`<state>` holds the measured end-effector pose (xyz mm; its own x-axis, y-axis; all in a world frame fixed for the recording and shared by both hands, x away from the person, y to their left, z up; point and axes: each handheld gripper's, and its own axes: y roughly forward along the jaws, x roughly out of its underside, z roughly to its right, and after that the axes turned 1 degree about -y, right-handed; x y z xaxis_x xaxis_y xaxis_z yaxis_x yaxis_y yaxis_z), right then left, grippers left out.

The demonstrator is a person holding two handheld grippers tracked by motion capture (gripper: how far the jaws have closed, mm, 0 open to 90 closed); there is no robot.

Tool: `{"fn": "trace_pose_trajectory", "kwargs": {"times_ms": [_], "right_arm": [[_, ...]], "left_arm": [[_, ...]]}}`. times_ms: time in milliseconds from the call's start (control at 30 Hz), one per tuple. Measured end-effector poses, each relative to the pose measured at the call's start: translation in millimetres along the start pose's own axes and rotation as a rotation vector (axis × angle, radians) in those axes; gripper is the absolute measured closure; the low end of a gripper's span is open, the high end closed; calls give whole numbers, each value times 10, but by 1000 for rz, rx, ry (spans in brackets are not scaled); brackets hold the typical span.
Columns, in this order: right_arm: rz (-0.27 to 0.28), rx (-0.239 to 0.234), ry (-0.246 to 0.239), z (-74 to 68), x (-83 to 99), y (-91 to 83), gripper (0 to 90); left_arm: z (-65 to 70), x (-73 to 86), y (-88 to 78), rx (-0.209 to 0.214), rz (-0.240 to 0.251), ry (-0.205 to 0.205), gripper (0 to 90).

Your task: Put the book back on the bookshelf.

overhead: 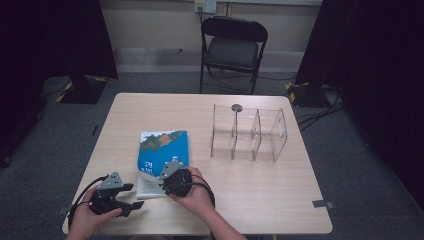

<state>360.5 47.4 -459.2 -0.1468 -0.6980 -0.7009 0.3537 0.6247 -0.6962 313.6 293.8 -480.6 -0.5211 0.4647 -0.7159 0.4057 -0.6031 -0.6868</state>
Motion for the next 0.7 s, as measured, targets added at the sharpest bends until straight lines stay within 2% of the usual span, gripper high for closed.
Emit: {"fn": "trace_pose_trajectory", "kwargs": {"times_ms": [233, 267, 467, 700], "right_arm": [[-4, -1, -4, 14, -23, -27, 692], [-7, 0, -4, 13, -29, -32, 695], [-8, -4, 11, 24, -44, -48, 705], [-3, -6, 22, 49, -76, -91, 715]], "left_arm": [[19, -6, 12, 8, 0, -6, 212], [13, -9, 4, 1, -3, 11, 212], [-7, 22, -9, 1, 0, -4, 212], [8, 39, -3, 1, -3, 16, 213]]}}
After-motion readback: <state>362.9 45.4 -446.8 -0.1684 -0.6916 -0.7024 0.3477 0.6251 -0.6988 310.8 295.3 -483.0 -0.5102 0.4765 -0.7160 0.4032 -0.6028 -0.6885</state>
